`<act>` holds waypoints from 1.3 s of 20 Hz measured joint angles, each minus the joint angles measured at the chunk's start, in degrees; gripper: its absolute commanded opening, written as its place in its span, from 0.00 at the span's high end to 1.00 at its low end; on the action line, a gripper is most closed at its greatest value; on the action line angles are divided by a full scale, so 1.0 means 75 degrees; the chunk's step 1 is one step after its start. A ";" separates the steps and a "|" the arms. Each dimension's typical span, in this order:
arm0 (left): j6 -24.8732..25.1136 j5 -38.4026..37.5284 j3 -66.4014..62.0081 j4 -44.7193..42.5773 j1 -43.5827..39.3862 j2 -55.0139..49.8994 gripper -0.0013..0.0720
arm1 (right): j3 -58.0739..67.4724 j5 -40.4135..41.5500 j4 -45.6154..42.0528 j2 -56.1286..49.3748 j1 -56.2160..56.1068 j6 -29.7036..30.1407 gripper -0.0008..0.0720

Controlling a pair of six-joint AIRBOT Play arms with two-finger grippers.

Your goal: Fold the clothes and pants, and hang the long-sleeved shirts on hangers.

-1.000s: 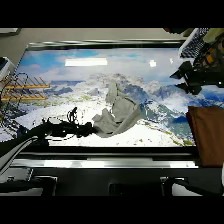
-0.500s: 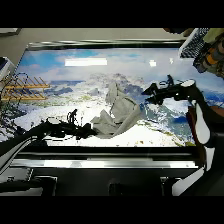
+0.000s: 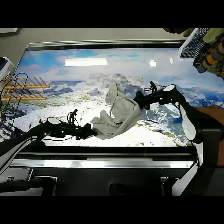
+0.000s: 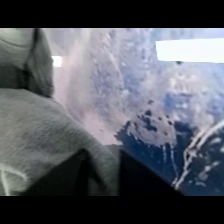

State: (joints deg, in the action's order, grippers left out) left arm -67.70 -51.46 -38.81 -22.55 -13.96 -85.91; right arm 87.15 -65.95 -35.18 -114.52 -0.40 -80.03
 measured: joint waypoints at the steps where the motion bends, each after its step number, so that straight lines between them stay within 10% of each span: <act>1: 0.0000 0.0000 0.0000 0.0003 0.0000 0.0000 0.96 | -0.0006 -0.0026 -0.0052 0.0006 -0.0044 0.0012 0.93; 13: -0.0455 -0.0300 -0.1746 -0.0455 0.1142 0.1055 0.96 | -0.0003 0.0504 -0.0490 0.3573 0.0851 0.0280 0.93; 26: -0.5030 -0.1387 -0.5983 -0.4829 0.1562 0.4610 0.96 | 0.0000 0.1003 -0.2722 0.9745 0.0991 -0.0329 0.93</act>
State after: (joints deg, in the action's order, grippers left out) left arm -105.43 -61.87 -83.68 -58.76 -2.24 -51.33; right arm 87.15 -58.43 -55.59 -41.43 7.03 -82.50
